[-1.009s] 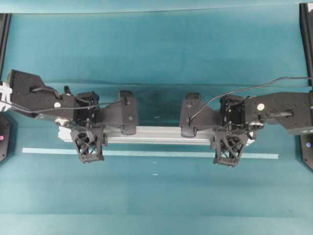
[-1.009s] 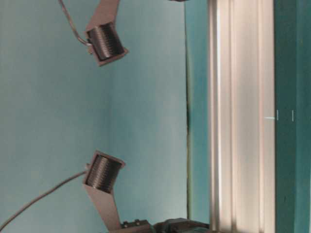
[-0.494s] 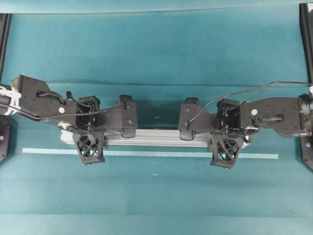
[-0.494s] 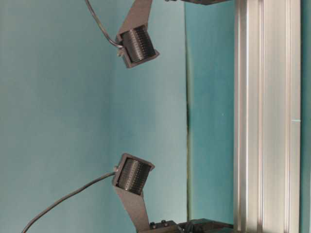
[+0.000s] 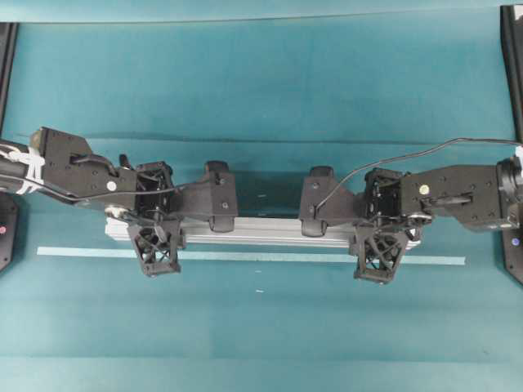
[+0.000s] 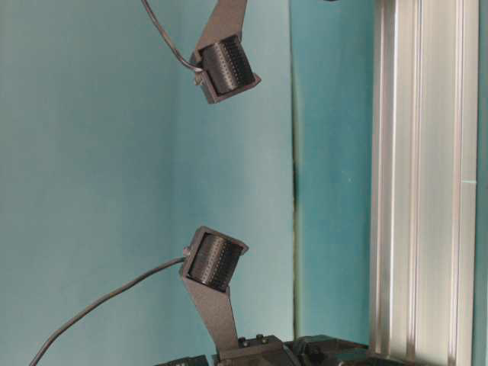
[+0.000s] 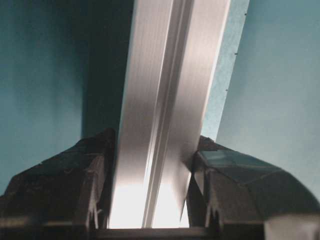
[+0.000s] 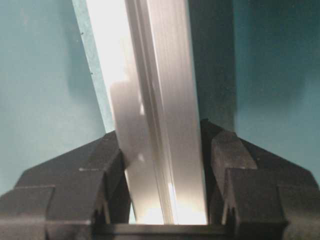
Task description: Lift the metal rail with both hands and move it towards you.
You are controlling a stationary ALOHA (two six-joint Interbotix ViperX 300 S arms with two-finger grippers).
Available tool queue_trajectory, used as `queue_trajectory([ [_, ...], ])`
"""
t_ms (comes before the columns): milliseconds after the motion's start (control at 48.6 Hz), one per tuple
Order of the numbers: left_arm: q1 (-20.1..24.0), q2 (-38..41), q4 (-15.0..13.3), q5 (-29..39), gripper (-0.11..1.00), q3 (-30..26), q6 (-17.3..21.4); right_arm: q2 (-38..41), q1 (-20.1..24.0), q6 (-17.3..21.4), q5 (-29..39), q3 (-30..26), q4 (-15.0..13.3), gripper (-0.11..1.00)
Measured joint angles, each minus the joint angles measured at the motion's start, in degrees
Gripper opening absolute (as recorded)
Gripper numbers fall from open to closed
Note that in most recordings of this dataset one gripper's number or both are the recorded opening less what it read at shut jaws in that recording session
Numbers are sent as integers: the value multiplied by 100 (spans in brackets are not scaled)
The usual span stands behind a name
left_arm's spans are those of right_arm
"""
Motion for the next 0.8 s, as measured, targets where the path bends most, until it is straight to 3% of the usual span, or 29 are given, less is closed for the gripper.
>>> queue_trajectory([
  [803, -193, 9, 0, 272, 31, -62, -193, 18, 114, 0, -123, 0, 123, 40],
])
